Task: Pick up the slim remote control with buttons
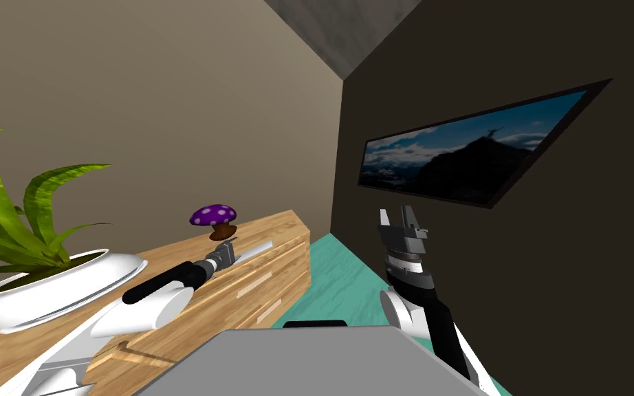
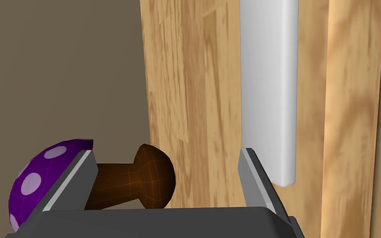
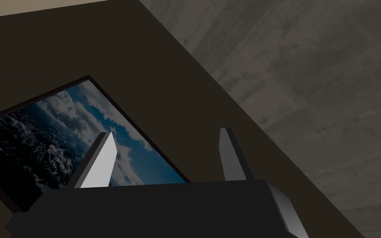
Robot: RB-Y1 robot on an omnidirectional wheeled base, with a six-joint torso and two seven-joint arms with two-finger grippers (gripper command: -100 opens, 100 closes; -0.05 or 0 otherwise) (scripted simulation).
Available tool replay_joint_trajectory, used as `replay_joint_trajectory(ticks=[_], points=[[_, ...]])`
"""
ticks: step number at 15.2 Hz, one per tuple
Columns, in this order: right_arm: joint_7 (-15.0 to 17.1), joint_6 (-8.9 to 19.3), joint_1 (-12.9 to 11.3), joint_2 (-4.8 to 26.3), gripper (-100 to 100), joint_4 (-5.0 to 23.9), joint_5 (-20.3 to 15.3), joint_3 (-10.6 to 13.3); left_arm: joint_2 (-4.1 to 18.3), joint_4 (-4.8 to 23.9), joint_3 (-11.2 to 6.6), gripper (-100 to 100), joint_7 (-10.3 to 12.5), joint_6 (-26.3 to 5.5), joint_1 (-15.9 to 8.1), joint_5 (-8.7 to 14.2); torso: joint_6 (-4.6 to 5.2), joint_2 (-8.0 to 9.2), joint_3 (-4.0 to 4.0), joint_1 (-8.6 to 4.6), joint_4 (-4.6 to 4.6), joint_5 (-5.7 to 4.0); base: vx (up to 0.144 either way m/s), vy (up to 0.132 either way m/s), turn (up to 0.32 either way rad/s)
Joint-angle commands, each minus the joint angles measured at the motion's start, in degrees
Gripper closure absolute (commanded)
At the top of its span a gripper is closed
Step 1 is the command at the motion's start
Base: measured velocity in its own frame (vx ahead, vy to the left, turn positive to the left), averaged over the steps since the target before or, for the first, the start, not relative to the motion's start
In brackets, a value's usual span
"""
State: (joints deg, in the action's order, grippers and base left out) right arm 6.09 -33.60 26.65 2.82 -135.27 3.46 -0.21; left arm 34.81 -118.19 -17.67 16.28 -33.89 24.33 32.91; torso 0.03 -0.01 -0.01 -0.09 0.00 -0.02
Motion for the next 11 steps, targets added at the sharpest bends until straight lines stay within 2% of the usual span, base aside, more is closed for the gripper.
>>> replay_joint_trajectory(ticks=[1, 3, 4, 7, 8, 11], points=[[0.0, 0.0, 0.0, 0.0, 0, 0.0, 0.0, 0.0, 1.0, 0.5, -0.80, -100, 1.1, -2.9, -0.2, 1.2, 0.00, 0.00, 0.00, 0.00, 0.00, 0.00, 0.012, -0.034, -0.163], [0.0, 0.0, 0.0, 0.0, 0, 0.0, 0.0, 0.0, 1.0, 0.5, -0.80, -100, 1.1, -4.5, -0.2, 1.2, -0.04, -0.01, -0.01, -0.01, 0.00, 0.00, 0.011, -0.017, -0.018], [0.0, 0.0, 0.0, 0.0, 0, 0.0, 0.0, 0.0, 2.5, 1.4, -1.93, -100, 2.5, -6.2, -0.6, 2.9, -0.05, 0.00, 0.00, 0.02, 0.00, 0.00, 0.018, -0.029, -0.117], [0.0, 0.0, 0.0, 0.0, 0, 0.0, 0.0, 0.0, 2.5, 1.4, -1.93, -100, 2.5, -9.1, -0.6, 2.9, -0.03, -0.03, -0.02, -0.01, -0.01, 0.00, 0.014, -0.022, -0.064], [0.0, 0.0, 0.0, 0.0, 0, 0.0, 0.0, 0.0, 4.0, 2.3, -3.04, -100, 4.0, -10.7, -0.9, 4.6, -0.04, -0.01, -0.01, 0.02, 0.00, 0.00, 0.013, -0.021, -0.150], [0.0, 0.0, 0.0, 0.0, 0, 0.0, 0.0, 0.0, 4.0, 2.3, -3.04, -100, 4.0, -13.6, -0.9, 4.6, -0.04, -0.03, -0.02, 0.02, -0.01, 0.00, 0.015, -0.017, -0.061]])
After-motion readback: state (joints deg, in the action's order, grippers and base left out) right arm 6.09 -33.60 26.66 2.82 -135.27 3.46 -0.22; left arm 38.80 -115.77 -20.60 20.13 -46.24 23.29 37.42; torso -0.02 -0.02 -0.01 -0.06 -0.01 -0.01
